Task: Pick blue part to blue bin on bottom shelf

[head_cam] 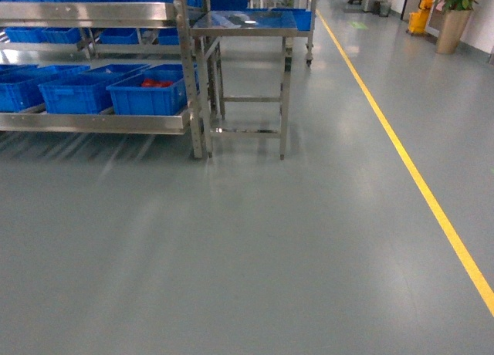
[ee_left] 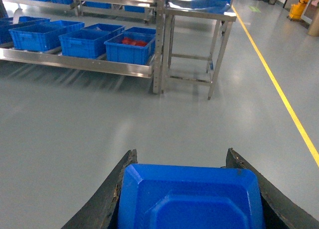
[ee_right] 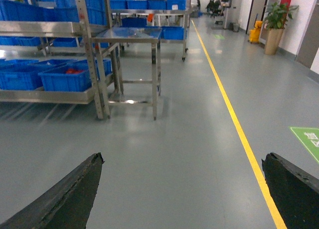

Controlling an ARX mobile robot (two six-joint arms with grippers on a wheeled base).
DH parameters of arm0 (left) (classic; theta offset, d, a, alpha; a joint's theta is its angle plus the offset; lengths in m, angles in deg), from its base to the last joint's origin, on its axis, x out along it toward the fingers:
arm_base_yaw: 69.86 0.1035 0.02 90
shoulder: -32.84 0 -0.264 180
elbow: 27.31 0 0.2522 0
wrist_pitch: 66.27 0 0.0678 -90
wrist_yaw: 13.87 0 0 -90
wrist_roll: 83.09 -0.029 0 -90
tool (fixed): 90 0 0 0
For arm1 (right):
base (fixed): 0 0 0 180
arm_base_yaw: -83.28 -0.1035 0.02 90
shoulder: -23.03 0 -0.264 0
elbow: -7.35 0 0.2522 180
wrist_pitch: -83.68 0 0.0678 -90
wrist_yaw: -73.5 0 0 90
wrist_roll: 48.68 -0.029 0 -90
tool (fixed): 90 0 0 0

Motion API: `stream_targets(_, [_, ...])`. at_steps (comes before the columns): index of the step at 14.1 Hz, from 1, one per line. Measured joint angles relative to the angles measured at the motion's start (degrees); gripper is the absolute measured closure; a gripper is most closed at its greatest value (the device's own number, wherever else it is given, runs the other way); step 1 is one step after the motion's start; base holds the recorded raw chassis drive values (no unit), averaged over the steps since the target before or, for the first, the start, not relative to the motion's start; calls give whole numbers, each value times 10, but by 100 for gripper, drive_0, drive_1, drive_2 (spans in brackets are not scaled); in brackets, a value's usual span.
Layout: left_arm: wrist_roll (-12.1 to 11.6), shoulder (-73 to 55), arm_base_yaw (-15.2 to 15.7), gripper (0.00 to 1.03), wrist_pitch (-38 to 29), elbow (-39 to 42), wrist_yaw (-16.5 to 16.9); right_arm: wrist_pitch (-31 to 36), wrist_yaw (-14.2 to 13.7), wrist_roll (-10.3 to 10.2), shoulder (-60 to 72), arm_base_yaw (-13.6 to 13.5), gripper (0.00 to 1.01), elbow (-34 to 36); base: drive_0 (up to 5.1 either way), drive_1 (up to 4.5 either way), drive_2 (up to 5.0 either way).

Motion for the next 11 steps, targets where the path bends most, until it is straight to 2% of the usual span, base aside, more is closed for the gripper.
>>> stream_targets(11, [0, 0, 0, 59, -2, 0, 0, 0, 0, 0, 0, 0, 3, 0, 2, 435, -432])
